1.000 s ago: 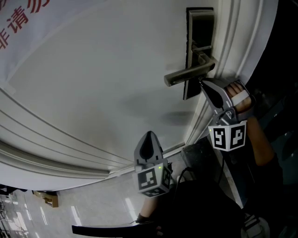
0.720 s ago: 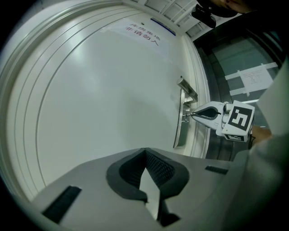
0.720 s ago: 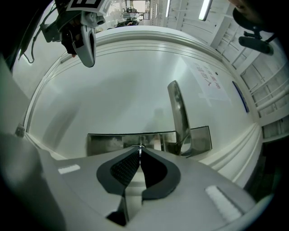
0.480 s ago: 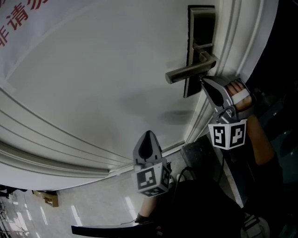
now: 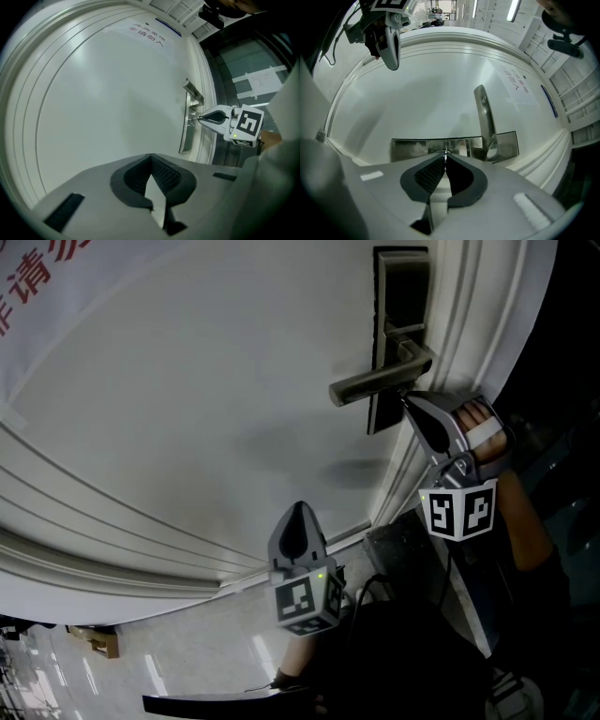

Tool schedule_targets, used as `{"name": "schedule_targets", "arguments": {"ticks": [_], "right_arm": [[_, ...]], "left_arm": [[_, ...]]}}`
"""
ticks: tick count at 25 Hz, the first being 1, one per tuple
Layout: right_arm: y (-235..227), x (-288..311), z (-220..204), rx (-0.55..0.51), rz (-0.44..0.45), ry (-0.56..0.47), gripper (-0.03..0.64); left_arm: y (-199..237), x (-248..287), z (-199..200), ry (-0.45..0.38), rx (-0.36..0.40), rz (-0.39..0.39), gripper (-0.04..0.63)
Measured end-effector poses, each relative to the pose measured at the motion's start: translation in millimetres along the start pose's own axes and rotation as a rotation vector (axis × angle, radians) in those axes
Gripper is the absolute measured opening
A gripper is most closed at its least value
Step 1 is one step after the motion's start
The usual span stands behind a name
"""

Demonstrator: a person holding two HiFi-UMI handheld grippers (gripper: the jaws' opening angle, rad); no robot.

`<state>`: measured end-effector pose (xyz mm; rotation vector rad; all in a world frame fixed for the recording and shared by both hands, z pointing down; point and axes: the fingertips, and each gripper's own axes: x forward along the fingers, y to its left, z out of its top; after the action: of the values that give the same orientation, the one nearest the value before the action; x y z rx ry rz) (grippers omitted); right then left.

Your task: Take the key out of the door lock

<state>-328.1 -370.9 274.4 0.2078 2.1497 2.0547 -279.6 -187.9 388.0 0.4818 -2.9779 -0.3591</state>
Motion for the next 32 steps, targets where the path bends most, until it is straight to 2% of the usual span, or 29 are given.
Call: {"name": "schedule_targets", "arguments": {"ticks": [8, 18, 23, 32], "right_arm": [[-0.2, 0.0, 0.0, -0.001, 0.001, 0.0, 0.012], [-0.6, -0.4, 0.5, -0.005, 0.001, 0.0, 0.012], [-0.2, -3.1, 0.5, -0.005, 0.0, -0.003, 0.012], [0.6, -3.3, 1.0, -0.007, -0.003, -0.002, 0.012]], "left_arm": [[1.4, -0.7, 1.4, 0.006, -0.023, 0.018, 0.0], [3.1, -1.4, 2.0, 0.014, -0.028, 0.029, 0.0], [1.0, 0.6, -0.3, 0.001, -0.004, -0.002, 0.0], [-0.7, -2.0, 0.9, 0.014, -0.024, 0.022, 0.0]]}}
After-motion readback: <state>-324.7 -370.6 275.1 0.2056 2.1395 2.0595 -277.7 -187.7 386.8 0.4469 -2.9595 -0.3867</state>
